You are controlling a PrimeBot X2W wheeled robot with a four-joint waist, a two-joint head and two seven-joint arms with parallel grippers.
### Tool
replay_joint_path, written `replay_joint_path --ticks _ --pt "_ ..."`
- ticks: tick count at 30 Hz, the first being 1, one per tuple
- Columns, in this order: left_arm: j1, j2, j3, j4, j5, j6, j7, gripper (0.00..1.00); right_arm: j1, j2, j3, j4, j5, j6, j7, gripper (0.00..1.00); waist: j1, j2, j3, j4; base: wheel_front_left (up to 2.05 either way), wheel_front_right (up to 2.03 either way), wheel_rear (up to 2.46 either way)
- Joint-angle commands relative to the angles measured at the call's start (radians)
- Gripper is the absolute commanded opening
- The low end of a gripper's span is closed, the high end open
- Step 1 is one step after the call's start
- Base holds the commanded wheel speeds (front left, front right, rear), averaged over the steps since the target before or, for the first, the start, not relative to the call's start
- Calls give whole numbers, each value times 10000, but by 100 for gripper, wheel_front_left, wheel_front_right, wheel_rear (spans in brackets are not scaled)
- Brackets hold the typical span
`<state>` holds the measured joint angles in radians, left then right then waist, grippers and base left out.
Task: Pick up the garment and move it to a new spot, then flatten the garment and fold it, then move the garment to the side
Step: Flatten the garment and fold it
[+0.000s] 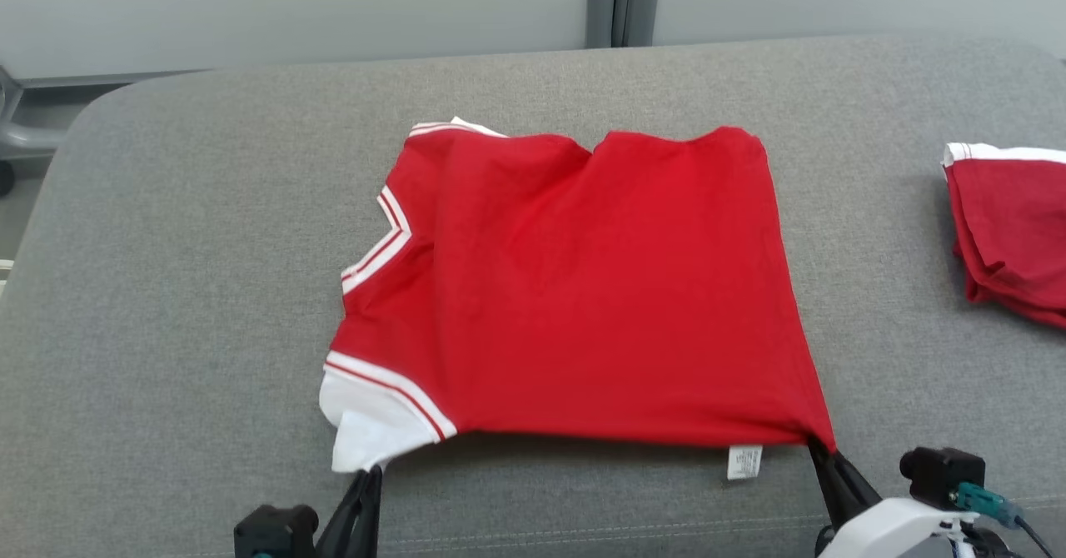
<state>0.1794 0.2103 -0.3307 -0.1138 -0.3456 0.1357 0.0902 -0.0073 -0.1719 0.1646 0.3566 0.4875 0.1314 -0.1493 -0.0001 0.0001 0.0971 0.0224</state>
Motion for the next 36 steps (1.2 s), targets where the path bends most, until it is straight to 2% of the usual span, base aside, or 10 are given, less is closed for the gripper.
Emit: replay_joint_path --ticks 1,11,18,26,36 --pt "421 45 -30 -277 -84 170 192 0 445 0 -169 -239 -123 -15 273 0 1 -1 -442 181 0 0 0" --pt "1930 340 -118 -1354 -410 791 1728 0 2489 494 -1195 -2313 -927 -15 2214 0 1 -1 -762 286 0 0 0" --pt "2132 665 -123 -1894 -429 901 2433 0 3194 729 -1700 -3411 -1303 -15 3287 0 1 -1 -565 276 0 0 0" --pt "1129 1124 40 -2234 -295 645 2878 0 2855 710 -1653 -4394 -1211 -15 4179 0 1 -1 -264 -9 0 0 0" --pt "-1051 1394 -256 -1612 -219 -282 3279 0 1763 363 -1610 -4987 -1092 -15 4665 0 1 -1 268 -358 0 0 0"
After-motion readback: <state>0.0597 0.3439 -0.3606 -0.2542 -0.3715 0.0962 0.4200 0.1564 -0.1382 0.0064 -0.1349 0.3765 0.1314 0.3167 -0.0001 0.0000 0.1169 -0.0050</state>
